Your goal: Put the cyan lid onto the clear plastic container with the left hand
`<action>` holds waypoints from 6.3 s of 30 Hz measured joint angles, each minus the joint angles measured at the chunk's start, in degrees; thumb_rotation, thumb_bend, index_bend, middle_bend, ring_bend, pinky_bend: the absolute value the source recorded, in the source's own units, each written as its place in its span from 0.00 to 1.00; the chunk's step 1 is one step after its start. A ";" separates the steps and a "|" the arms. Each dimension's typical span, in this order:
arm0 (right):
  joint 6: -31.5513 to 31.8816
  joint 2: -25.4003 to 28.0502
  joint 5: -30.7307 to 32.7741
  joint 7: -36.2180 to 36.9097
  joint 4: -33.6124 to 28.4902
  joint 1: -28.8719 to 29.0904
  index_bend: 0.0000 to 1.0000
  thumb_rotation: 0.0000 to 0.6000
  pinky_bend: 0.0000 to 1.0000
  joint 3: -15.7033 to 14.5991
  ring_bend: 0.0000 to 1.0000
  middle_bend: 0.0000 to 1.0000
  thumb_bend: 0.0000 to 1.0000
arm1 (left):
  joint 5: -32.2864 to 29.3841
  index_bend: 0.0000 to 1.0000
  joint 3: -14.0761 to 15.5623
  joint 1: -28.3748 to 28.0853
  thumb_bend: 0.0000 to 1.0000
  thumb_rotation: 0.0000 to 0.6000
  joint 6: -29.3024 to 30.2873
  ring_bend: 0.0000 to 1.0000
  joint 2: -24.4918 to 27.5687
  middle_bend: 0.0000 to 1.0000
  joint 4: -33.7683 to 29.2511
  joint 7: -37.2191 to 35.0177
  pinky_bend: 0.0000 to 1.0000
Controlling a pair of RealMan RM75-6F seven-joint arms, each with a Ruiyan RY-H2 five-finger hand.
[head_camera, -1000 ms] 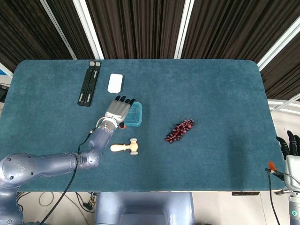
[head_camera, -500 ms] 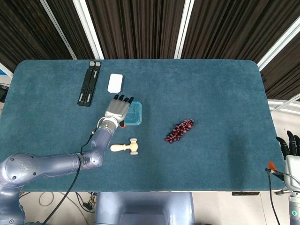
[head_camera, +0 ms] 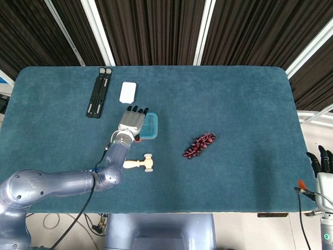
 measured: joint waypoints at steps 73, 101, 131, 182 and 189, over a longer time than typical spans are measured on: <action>-0.04 -0.36 1.77 -0.78 -0.62 -0.16 0.18 1.00 0.00 0.50 0.03 0.04 0.29 | 35.18 0.57 -0.59 11.05 0.48 1.00 -1.28 0.15 4.84 0.50 -0.78 -14.12 0.11; -0.13 -0.25 2.55 -1.04 -1.15 -0.30 0.18 1.00 0.00 0.66 0.03 0.04 0.29 | 39.22 0.64 -1.76 14.70 0.49 1.00 -7.36 0.19 -2.94 0.57 16.15 -19.84 0.12; -0.21 -0.33 3.25 -1.52 -1.31 -0.34 0.18 1.00 0.00 0.79 0.03 0.04 0.29 | 44.79 0.65 -4.42 15.26 0.49 1.00 -11.41 0.20 -9.42 0.57 26.04 -25.20 0.12; 0.13 -0.40 3.19 -2.26 -1.24 -0.34 0.18 1.00 0.00 0.80 0.03 0.04 0.29 | 42.10 0.66 -1.66 18.80 0.49 1.00 -7.03 0.20 2.64 0.59 2.72 -17.26 0.12; 0.15 -0.45 3.31 -2.39 -1.24 -0.35 0.18 1.00 0.00 0.84 0.03 0.04 0.29 | 42.16 0.66 -1.25 18.93 0.49 1.00 -8.29 0.20 2.94 0.59 2.55 -18.93 0.12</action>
